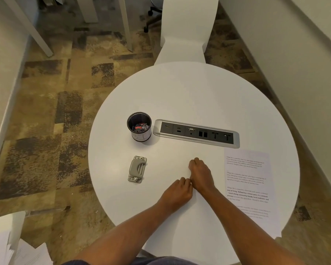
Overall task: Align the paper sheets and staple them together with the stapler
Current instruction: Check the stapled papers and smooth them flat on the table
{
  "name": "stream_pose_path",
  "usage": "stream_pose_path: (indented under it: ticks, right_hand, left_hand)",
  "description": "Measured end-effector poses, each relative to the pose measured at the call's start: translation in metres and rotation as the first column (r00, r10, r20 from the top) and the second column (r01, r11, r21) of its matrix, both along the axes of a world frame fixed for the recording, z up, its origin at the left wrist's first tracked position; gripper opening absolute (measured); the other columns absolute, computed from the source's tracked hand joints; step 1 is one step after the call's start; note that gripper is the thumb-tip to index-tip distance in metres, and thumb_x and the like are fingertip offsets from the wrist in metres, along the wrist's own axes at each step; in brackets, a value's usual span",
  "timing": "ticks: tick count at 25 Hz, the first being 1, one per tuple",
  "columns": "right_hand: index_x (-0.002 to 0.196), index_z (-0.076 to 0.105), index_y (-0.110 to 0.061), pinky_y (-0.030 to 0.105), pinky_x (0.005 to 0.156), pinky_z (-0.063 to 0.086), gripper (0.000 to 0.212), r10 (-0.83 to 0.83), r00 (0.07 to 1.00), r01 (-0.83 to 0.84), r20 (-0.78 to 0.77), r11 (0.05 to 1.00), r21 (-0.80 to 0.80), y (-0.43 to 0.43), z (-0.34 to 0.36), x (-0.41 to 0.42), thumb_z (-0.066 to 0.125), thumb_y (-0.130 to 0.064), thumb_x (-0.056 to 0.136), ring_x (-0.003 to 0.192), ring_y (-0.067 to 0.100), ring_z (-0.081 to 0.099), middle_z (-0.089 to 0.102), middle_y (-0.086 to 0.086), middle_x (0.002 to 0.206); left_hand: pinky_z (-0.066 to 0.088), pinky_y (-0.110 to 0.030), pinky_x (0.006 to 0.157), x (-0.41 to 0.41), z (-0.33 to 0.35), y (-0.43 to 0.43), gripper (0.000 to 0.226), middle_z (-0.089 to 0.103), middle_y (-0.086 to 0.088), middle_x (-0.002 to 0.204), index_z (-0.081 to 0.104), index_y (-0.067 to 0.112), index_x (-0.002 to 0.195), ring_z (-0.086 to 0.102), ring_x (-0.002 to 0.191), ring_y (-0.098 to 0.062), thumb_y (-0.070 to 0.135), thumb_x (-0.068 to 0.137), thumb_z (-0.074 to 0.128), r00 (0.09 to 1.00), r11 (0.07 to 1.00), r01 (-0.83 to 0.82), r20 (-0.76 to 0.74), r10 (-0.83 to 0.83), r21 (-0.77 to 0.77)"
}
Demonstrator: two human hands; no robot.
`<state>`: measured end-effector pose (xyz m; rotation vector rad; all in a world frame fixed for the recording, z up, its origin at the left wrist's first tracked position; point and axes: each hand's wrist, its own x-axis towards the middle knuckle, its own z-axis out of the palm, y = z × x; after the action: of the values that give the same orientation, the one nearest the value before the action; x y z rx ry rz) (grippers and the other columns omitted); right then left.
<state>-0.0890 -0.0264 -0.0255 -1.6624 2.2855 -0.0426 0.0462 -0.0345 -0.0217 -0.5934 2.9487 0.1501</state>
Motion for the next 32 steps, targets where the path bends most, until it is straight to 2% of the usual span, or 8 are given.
stream_pose_path:
  ticks: [3, 6, 8, 11, 15, 18, 26, 32]
  right_hand:
    - [0.088, 0.059, -0.008, 0.029, 0.071, 0.045, 0.019, -0.261, 0.920, 0.258, 0.293, 0.965, 0.047, -0.007, 0.003, -0.010, 0.049, 0.008, 0.087, 0.086, 0.023, 0.058, 0.063, 0.011, 0.099]
    - [0.081, 0.064, -0.010, 0.023, 0.061, 0.046, 0.025, -0.480, 0.596, 0.511, 0.644, 0.845, 0.158, -0.020, 0.021, -0.016, 0.046, 0.004, 0.091, 0.072, 0.017, 0.059, 0.066, 0.008, 0.085]
    - [0.085, 0.066, -0.009, 0.019, 0.053, 0.047, 0.020, -0.467, 0.480, 0.526, 0.743, 0.831, 0.182, -0.033, 0.038, -0.012, 0.051, 0.000, 0.093, 0.063, 0.012, 0.059, 0.066, 0.005, 0.078]
    - [0.087, 0.069, -0.004, 0.024, 0.057, 0.048, 0.011, -0.351, 0.436, 0.485, 0.829, 0.867, 0.112, -0.068, 0.068, 0.004, 0.058, -0.004, 0.092, 0.062, 0.012, 0.060, 0.066, 0.004, 0.072]
    - [0.082, 0.067, -0.007, 0.019, 0.055, 0.047, 0.012, -0.185, 0.439, 0.412, 0.879, 0.911, -0.014, -0.123, 0.104, 0.025, 0.060, -0.003, 0.091, 0.057, 0.008, 0.057, 0.062, 0.003, 0.067]
    - [0.079, 0.066, -0.008, 0.019, 0.055, 0.045, 0.014, -0.124, 0.473, 0.362, 0.872, 0.930, -0.065, -0.156, 0.120, 0.035, 0.060, -0.001, 0.089, 0.054, 0.007, 0.057, 0.061, 0.002, 0.065]
    - [0.081, 0.071, 0.001, 0.019, 0.057, 0.045, 0.012, -0.027, 0.694, 0.178, 0.720, 0.975, -0.134, -0.209, 0.123, 0.058, 0.060, 0.004, 0.084, 0.058, 0.014, 0.058, 0.064, 0.008, 0.065]
    - [0.080, 0.073, -0.001, 0.020, 0.060, 0.046, 0.008, -0.006, 0.761, 0.113, 0.649, 0.986, -0.123, -0.222, 0.118, 0.063, 0.065, 0.002, 0.080, 0.068, 0.016, 0.061, 0.069, 0.010, 0.075]
  left_hand:
    - [0.046, -0.030, 0.053, 0.002, 0.013, -0.012, 0.018, 0.063, -0.005, 0.078, 0.066, 0.011, 0.081, 0.061, 0.066, -0.020, 0.006, 0.066, 0.076, 0.969, 0.952, -0.231, -0.044, 0.244, 0.199]
    - [0.039, -0.043, 0.073, 0.018, 0.022, -0.050, 0.011, 0.057, -0.018, 0.100, 0.055, 0.002, 0.092, 0.056, 0.092, -0.036, -0.003, 0.087, 0.046, 0.785, 0.696, -0.491, -0.081, 0.614, 0.524]
    - [0.038, -0.039, 0.071, 0.032, 0.035, -0.086, 0.017, 0.059, -0.018, 0.088, 0.058, 0.004, 0.080, 0.056, 0.084, -0.034, -0.009, 0.083, 0.047, 0.605, 0.561, -0.516, -0.188, 0.774, 0.647]
    - [0.039, -0.031, 0.066, 0.052, 0.068, -0.139, 0.015, 0.062, -0.009, 0.077, 0.062, 0.003, 0.077, 0.055, 0.072, -0.025, -0.005, 0.086, 0.053, 0.409, 0.486, -0.522, -0.295, 0.864, 0.700]
    - [0.042, -0.023, 0.067, 0.067, 0.097, -0.189, 0.009, 0.068, -0.006, 0.075, 0.069, 0.002, 0.082, 0.061, 0.071, -0.020, 0.004, 0.087, 0.061, 0.311, 0.470, -0.546, -0.353, 0.883, 0.694]
    - [0.050, -0.030, 0.068, 0.071, 0.107, -0.210, 0.011, 0.068, -0.009, 0.070, 0.069, 0.002, 0.081, 0.064, 0.070, -0.025, 0.008, 0.087, 0.063, 0.278, 0.446, -0.564, -0.348, 0.895, 0.696]
    - [0.054, -0.036, 0.071, 0.070, 0.103, -0.232, 0.011, 0.072, -0.015, 0.078, 0.071, 0.003, 0.081, 0.067, 0.080, -0.031, 0.009, 0.087, 0.063, 0.335, 0.444, -0.601, -0.294, 0.895, 0.664]
    - [0.054, -0.036, 0.072, 0.074, 0.096, -0.236, 0.010, 0.073, -0.013, 0.084, 0.072, 0.006, 0.082, 0.063, 0.089, -0.030, 0.009, 0.084, 0.063, 0.359, 0.442, -0.640, -0.264, 0.895, 0.629]
